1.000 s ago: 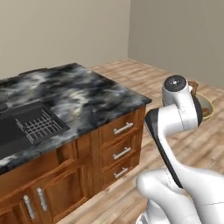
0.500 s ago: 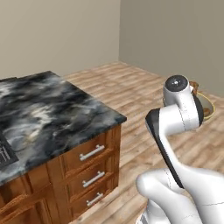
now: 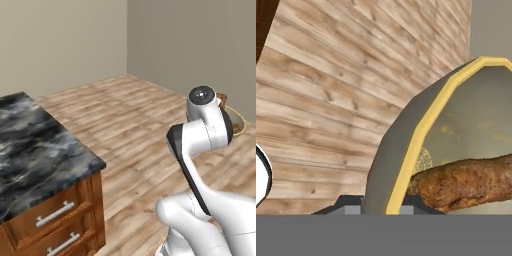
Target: Pick up the heated bread from the toaster oven and place it in the bowl. Then move the bread bowl to the dining counter.
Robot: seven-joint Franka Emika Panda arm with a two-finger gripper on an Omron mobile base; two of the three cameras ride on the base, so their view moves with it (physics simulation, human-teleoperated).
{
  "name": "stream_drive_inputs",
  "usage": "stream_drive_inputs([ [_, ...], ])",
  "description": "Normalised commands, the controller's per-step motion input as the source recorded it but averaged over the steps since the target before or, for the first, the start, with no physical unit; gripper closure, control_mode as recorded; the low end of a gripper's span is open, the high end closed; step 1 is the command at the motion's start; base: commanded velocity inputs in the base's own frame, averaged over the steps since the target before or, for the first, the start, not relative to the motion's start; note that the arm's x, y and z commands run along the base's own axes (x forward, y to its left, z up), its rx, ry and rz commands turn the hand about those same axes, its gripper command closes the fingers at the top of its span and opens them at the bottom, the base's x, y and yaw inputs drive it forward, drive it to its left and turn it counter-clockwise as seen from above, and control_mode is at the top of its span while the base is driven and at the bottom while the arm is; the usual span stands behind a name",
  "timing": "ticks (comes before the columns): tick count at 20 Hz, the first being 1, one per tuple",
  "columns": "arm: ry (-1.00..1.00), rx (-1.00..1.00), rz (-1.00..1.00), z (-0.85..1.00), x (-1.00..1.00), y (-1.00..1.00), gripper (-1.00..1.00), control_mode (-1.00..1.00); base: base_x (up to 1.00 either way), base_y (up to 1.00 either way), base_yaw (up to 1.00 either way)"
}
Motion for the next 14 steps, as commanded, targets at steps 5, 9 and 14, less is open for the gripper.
stream_drive_inputs([
  [5, 0.0, 0.0, 0.0, 0.0, 0.0, 0.0, 1.0, 1.0, 1.0, -0.61, 0.52],
  [9, 0.0, 0.0, 0.0, 0.0, 0.0, 0.0, 1.0, 1.0, 1.0, -0.19, 0.79],
  [14, 0.0, 0.0, 0.0, 0.0, 0.0, 0.0, 1.0, 1.0, 1.0, -0.59, 0.65],
])
